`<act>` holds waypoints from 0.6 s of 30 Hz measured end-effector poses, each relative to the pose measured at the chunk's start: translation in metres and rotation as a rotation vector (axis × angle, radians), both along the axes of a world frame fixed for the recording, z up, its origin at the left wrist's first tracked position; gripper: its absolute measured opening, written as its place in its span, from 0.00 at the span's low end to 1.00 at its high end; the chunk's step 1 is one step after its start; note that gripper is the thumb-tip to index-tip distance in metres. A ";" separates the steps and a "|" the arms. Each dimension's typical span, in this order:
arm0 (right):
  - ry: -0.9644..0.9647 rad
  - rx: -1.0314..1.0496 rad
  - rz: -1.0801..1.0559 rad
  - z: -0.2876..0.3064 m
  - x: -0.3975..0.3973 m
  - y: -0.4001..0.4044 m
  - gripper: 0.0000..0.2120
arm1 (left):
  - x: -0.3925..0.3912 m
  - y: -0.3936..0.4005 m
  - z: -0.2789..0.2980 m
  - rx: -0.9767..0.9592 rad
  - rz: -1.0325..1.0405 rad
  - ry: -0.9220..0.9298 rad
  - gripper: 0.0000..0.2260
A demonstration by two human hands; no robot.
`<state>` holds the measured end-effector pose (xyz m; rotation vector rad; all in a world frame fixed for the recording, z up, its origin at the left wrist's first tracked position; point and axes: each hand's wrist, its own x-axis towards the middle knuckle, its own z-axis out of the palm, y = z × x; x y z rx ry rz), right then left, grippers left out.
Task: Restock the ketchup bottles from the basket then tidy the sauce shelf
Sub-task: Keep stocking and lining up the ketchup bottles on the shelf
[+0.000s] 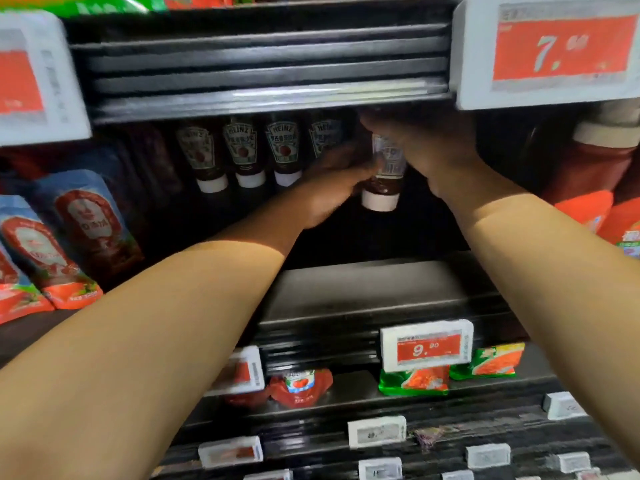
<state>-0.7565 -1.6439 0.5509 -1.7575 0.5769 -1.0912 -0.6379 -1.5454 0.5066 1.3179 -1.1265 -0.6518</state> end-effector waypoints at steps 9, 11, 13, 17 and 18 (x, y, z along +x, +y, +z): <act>0.107 -0.038 -0.160 -0.005 0.041 -0.032 0.42 | 0.016 -0.023 -0.019 -0.165 0.234 -0.158 0.08; 0.090 -0.035 -0.150 -0.004 0.050 -0.038 0.45 | 0.025 -0.018 -0.016 -0.195 0.431 -0.229 0.10; 0.064 -0.022 -0.179 -0.005 0.058 -0.043 0.43 | 0.033 -0.012 -0.014 -0.231 0.619 -0.380 0.10; 0.018 -0.117 -0.294 -0.015 0.066 -0.041 0.40 | 0.037 -0.004 -0.011 -0.248 0.779 -0.569 0.10; 0.009 -0.126 -0.294 -0.018 0.068 -0.041 0.40 | 0.037 -0.003 -0.011 -0.234 0.806 -0.598 0.10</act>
